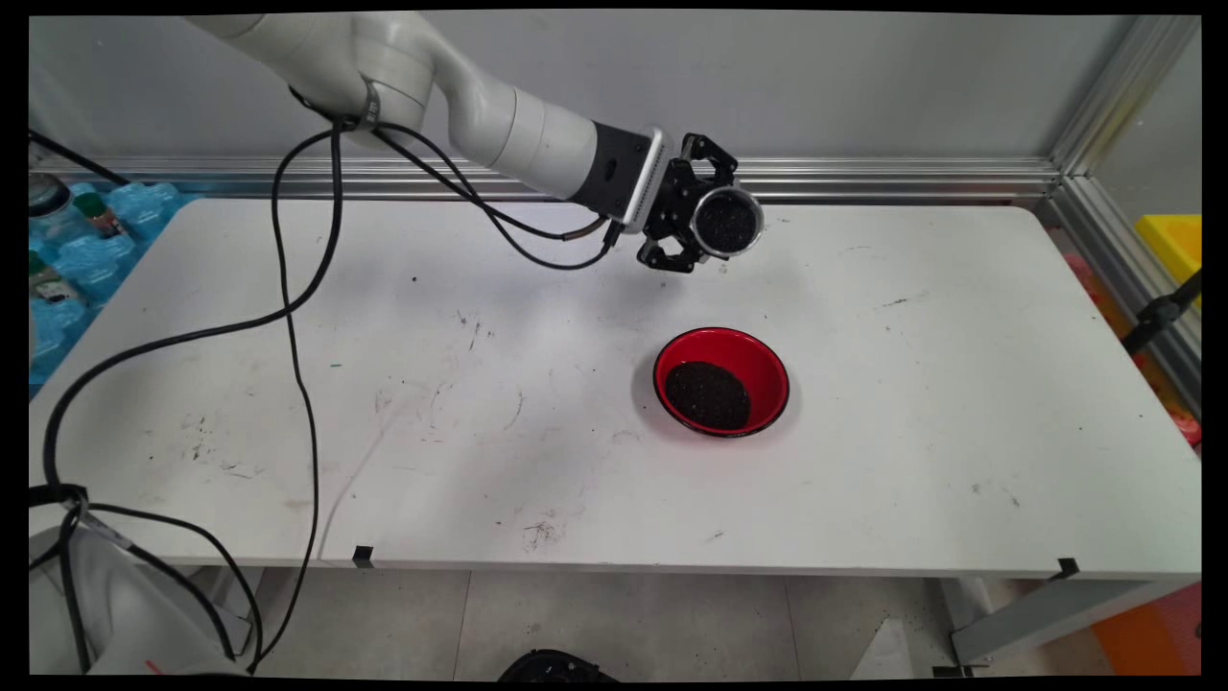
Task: Pour the black seasoning powder in the red bowl
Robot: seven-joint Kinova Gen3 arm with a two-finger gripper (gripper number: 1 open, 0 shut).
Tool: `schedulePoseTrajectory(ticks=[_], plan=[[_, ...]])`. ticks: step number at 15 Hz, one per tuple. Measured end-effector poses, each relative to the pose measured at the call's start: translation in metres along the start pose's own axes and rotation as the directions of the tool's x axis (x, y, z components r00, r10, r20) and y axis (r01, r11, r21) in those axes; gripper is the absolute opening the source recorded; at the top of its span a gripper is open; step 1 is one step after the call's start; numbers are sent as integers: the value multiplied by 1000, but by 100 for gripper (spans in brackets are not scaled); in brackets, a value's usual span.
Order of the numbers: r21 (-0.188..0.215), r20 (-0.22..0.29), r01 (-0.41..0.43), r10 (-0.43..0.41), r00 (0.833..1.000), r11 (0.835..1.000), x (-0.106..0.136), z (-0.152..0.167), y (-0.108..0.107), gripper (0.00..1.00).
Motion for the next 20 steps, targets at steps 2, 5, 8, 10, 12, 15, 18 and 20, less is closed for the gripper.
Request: schedulePoseTrajectory(ticks=[2,5,8,10,12,15,18,20], plan=[[12,13,-53,52,999,999,2,1,2,0],[34,47,-120,118,992,992,3,2,4,0],[51,73,-169,165,984,984,5,4,6,0],[60,85,-195,189,978,979,6,5,6,0],[68,94,-217,211,973,974,6,6,7,0],[76,104,-255,247,964,964,5,6,8,0],[81,106,-288,279,955,954,4,6,10,0],[82,104,-311,302,948,947,4,6,13,0]])
